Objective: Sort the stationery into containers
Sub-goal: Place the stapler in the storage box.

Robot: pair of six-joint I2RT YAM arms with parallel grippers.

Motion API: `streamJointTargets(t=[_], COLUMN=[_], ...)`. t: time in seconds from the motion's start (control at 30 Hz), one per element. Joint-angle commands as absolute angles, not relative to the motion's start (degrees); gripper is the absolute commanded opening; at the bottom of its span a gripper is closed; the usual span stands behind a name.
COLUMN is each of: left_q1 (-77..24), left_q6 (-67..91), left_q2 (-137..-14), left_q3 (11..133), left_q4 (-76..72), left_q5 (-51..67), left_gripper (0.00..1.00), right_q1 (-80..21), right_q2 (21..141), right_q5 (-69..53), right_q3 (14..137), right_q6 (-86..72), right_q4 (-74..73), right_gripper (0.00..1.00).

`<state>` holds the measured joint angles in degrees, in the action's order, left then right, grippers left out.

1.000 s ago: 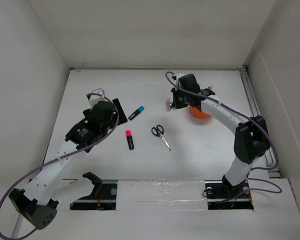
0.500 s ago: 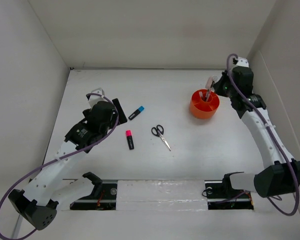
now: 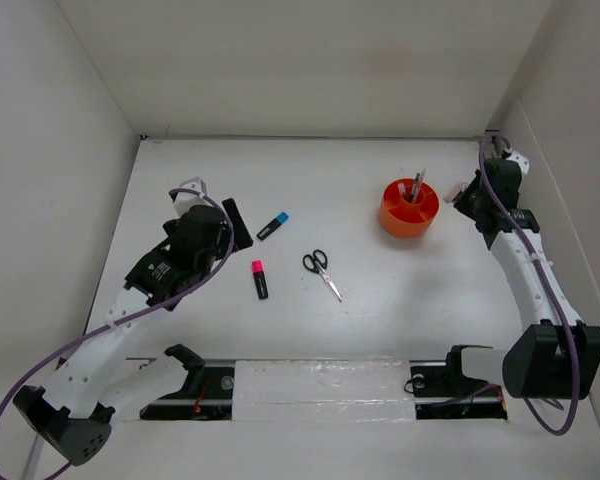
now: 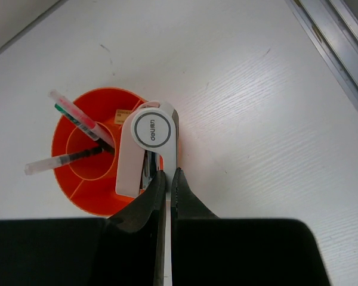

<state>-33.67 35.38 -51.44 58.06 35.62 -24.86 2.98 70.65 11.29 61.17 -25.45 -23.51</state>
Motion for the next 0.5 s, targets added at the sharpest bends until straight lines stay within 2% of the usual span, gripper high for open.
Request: streamJointTargets(t=[0.0,0.47], left_q1=[-33.66,-33.66], left_q6=[34.63,34.63], left_q2=[-50.19,-50.19], left_q3=[57.57,57.57], left_q4=[34.28,34.28], left_q5=[-24.87,-24.87], left_gripper=[1.0,1.0], right_q1=[3.08,-1.83], right_q2=[71.45,79.89], right_q5=[14.32,16.61], right_q3=[61.26,65.03], right_q6=[-27.07,-27.07], right_q4=[-19.42,-20.13], right_gripper=[0.0,0.0])
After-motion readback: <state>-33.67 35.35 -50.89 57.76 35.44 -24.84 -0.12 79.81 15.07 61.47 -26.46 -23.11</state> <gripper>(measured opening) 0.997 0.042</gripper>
